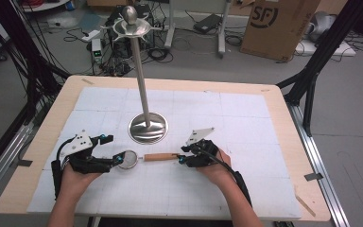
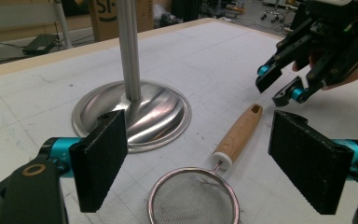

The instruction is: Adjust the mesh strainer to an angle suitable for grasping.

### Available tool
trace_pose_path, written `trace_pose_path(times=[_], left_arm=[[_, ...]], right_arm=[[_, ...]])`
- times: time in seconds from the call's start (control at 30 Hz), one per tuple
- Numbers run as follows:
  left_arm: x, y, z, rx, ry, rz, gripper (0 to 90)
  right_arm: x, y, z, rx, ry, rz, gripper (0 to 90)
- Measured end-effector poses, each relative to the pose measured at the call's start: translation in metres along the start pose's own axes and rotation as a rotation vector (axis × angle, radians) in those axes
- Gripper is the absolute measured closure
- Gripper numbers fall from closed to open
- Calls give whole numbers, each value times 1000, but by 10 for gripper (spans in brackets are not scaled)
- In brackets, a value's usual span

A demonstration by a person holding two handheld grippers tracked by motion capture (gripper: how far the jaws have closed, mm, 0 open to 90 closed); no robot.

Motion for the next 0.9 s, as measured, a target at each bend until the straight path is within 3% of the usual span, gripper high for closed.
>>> trace_pose_path(times=[0.1,0.13,0.17,0.27,0.33,0.47,0.9], left_arm=[[0,-1,0,1,-1,-1,203],[0,-1,0,1,-1,0,203],[-1,-1,0,1,1,-1,203],[-1,-1,0,3,-3,-2,203],[-1,-2,0,2,-2,-3,203],[-2,-3,0,3,-3,-7,203],[-4,-5,-1,12,-11,-15,203]], right_arm=[[-1,16,-1,-41,-1,-3,582],[-4,29,-2,-82,2,-8,575],[-4,29,-2,-82,2,-8,575],[-12,59,-8,-158,-38,-19,563],[-14,64,-9,-171,-40,-23,558],[-23,95,-23,-240,-92,-45,537],[-30,127,-54,-348,-149,-84,477]])
Point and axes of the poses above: each handheld gripper's, and its own axes: y roughly backward along the jaws, z roughly out of its top, x roughly to its left, the point moved 6 cm from there along -y, roughly forward along the jaws, and after that the axes turned 14 degrees about -y, right-handed, at the moved point
